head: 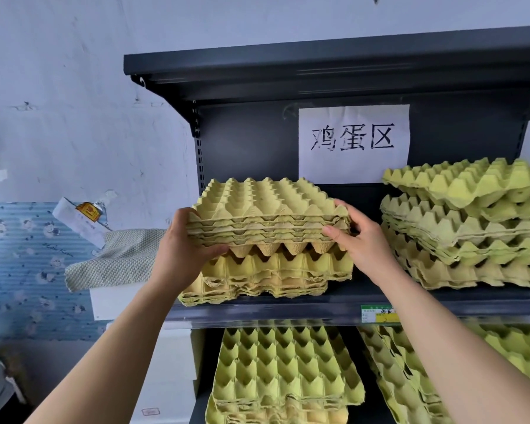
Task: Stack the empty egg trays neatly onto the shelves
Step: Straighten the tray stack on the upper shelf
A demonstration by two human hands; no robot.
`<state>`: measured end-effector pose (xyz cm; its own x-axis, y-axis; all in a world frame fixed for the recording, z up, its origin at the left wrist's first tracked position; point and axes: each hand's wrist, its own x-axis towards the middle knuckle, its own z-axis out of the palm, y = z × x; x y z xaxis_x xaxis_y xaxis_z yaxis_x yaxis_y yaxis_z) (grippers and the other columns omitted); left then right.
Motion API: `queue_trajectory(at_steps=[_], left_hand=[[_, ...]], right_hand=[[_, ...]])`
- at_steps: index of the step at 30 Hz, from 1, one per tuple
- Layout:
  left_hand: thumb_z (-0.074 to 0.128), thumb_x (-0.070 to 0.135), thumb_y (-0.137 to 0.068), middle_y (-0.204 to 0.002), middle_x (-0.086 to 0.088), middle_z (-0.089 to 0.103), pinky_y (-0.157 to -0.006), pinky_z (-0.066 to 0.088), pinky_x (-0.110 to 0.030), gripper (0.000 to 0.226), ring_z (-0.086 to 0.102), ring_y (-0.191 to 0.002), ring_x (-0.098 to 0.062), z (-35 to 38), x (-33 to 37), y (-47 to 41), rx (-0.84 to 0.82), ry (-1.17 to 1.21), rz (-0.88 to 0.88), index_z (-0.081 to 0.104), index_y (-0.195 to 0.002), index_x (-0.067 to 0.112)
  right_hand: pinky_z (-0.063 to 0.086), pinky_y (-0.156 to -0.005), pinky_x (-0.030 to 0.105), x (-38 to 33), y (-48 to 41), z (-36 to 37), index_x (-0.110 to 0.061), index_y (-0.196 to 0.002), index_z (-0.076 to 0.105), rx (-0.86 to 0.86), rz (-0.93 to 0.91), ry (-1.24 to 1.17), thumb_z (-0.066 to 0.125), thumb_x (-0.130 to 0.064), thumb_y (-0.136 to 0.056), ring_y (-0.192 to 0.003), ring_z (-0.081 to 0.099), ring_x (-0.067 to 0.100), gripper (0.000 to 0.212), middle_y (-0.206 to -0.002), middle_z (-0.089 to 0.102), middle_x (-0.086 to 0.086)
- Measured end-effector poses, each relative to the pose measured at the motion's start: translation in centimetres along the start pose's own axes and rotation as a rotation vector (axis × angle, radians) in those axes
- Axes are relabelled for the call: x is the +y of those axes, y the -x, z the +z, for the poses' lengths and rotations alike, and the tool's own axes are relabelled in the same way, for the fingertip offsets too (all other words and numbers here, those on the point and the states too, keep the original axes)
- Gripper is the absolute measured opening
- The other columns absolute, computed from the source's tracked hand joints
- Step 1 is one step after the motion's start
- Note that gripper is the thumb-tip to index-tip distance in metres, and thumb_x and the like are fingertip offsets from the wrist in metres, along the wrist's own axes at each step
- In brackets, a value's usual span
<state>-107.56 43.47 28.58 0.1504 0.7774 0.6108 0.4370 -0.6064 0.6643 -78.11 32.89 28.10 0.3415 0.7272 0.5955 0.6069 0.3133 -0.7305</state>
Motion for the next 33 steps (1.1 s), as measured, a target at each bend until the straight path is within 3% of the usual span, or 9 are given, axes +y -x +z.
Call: queue_trajectory(at_steps=[4,8,10,14,17,19,23,27,33], left_hand=[[0.09,0.026,-0.064,-0.09,0.007,0.065,-0.061,0.041,-0.024,0.064,0.062,-0.08,-0.015,0.0,0.7,0.3,0.005,0.031,0.007,0.043,-0.107,0.027],[0.088,0.027,-0.067,-0.088,0.011,0.062,-0.058,0.043,-0.02,0.066,0.059,-0.072,-0.007,0.2,0.9,-0.7,-0.053,0.048,0.019,0.042,-0.115,0.027],[0.087,0.026,-0.07,-0.098,0.008,0.062,-0.058,0.043,-0.016,0.073,0.059,-0.07,-0.008,0.1,0.8,-1.3,-0.1,0.011,-0.017,0.041,-0.127,0.025],[0.074,0.033,-0.084,-0.154,-0.013,0.03,-0.103,0.039,-0.044,0.093,0.043,-0.131,-0.036,0.0,0.1,-0.9,-0.078,-0.231,-0.039,0.015,-0.155,0.027],[0.058,0.055,-0.087,-0.163,-0.009,-0.007,-0.115,0.025,-0.057,0.088,0.019,-0.145,-0.043,1.4,2.5,1.7,-0.154,-0.278,-0.003,0.001,-0.153,0.043],[0.053,0.072,-0.076,-0.161,-0.003,-0.019,-0.113,0.028,-0.056,0.094,0.023,-0.143,-0.045,2.7,4.9,3.6,-0.257,-0.215,-0.019,0.0,-0.15,0.051],[0.055,0.079,-0.072,-0.16,-0.006,-0.01,-0.106,0.038,-0.05,0.097,0.033,-0.137,-0.048,4.2,8.3,5.0,-0.204,-0.237,-0.088,0.008,-0.151,0.047],[0.051,0.083,-0.071,-0.153,-0.017,0.004,-0.095,0.048,-0.041,0.105,0.054,-0.117,-0.043,5.1,10.3,4.9,-0.155,-0.349,-0.116,0.001,-0.154,0.041],[0.069,0.077,-0.054,-0.156,-0.014,-0.006,-0.089,0.056,-0.046,0.107,0.06,-0.102,-0.041,7.3,11.6,4.2,-0.098,0.047,-0.275,0.021,-0.144,0.046]], right_hand=[[0.035,-0.1,0.011,-1.1,0.9,-0.9,-0.04,-0.14,0.044,0.063,-0.036,0.032,0.069,-0.039,-0.084,-0.123,0.047,0.0,0.061,-0.14,0.047,-0.018],[0.039,-0.101,0.021,-1.6,1.7,-2.2,-0.042,-0.137,0.047,0.109,-0.072,0.087,0.066,-0.056,-0.081,-0.124,0.047,0.001,0.06,-0.134,0.052,-0.019],[0.037,-0.09,0.007,-1.7,2.3,-2.2,-0.03,-0.136,0.051,0.108,-0.055,0.127,0.065,-0.051,-0.084,-0.116,0.047,-0.001,0.058,-0.126,0.051,-0.019],[0.05,-0.095,0.034,-0.9,3.8,-1.1,-0.025,-0.13,0.057,0.026,-0.013,0.08,0.066,-0.056,-0.08,-0.112,0.058,0.008,0.06,-0.125,0.06,-0.007],[0.053,-0.09,0.044,-0.9,4.4,-0.6,-0.038,-0.116,0.062,-0.022,-0.011,-0.04,0.066,-0.061,-0.074,-0.103,0.065,0.013,0.048,-0.121,0.063,-0.005],[0.054,-0.088,0.044,-1.1,4.3,-0.8,-0.045,-0.117,0.057,-0.053,-0.026,-0.064,0.064,-0.052,-0.083,-0.096,0.067,0.011,0.035,-0.123,0.06,-0.005],[0.055,-0.086,0.047,-0.5,2.8,-2.4,-0.055,-0.131,0.041,-0.137,0.02,-0.061,0.059,-0.064,-0.078,-0.092,0.068,0.016,0.057,-0.12,0.058,0.0],[0.041,-0.106,0.042,0.0,-0.4,-4.2,-0.057,-0.137,0.03,-0.229,0.027,0.109,0.057,-0.062,-0.077,-0.123,0.051,0.017,0.066,-0.146,0.037,-0.001],[0.029,-0.111,0.033,0.6,-4.4,-5.8,-0.046,-0.145,0.031,-0.395,0.075,0.171,0.067,-0.046,-0.083,-0.137,0.033,0.018,0.071,-0.153,0.026,-0.006]])
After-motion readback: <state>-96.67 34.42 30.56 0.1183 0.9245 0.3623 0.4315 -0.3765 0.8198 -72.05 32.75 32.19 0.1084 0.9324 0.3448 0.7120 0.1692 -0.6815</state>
